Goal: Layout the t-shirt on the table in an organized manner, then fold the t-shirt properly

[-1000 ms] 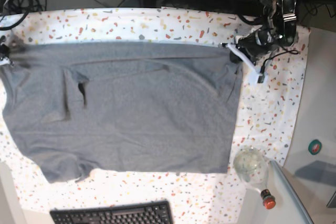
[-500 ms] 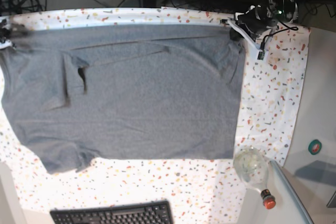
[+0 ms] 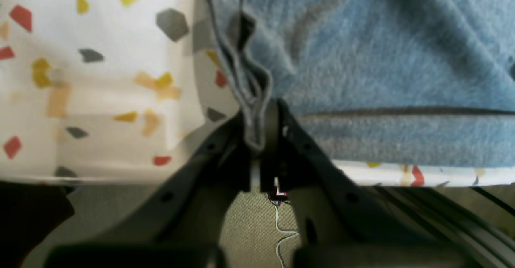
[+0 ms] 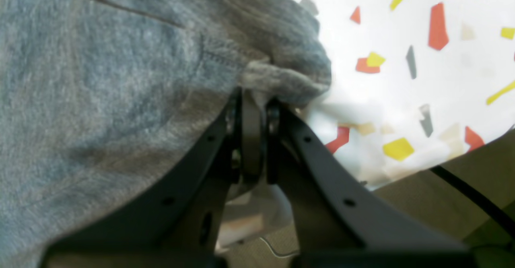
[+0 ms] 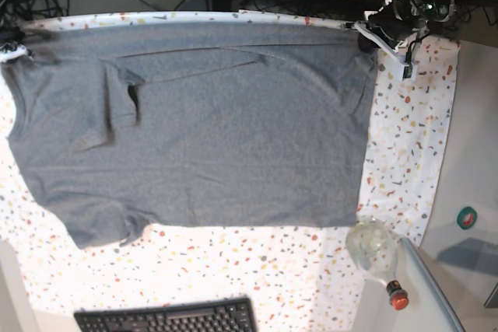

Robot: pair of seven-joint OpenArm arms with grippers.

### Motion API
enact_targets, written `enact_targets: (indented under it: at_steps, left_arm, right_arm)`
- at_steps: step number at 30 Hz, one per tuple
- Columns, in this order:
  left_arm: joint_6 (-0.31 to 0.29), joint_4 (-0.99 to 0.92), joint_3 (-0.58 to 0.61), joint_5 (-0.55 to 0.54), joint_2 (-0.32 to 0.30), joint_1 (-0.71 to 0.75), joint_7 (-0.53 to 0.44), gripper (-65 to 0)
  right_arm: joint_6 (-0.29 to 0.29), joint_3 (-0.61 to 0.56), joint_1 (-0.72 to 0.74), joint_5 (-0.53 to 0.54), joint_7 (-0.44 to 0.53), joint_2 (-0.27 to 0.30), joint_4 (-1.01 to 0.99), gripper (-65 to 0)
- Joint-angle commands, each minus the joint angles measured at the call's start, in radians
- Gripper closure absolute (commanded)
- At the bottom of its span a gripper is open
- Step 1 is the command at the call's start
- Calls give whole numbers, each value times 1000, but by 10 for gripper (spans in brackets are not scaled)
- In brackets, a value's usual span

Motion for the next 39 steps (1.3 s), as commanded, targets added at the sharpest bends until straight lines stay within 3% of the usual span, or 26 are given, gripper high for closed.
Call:
enact_targets:
  at_steps: [1,9,12,13,17,23,30,34,39]
  left_arm:
    - [9,12,-10,6,-10,4,-13,0]
    - [9,12,-16,6,2,7,-9,0]
    - [9,12,-16,6,2,21,-7,0]
    - [9,12,-17,6,2,24,-7,-13]
    - [9,11,-48,5,11,27,-7,-216]
    - [9,12,-204,-84,43,17,-7,-244]
    - [9,40,-315,-207,25,26,-5,-245]
    - [9,123,-260,-206,-7,26,-5,-245]
    - [9,170,-59,-206,-95,-16,-5,-245]
  right_arm:
    - [-3,6,-3,-5,8,20,14,0]
    - [-4,8,-5,-5,7,19,14,0]
    - [-7,31,-11,-5,7,-9,23,0]
    - [-7,63,-13,-8,7,-18,37,0]
    - [-9,127,-17,-10,0,-55,83,0]
    - [-9,127,-16,-10,-49,-55,89,0]
    - [-6,135,-19,-10,-46,-56,145,-192]
    - [-6,135,-42,-10,-50,-81,276,-248]
    - [-9,136,-63,-10,-49,-139,424,-251]
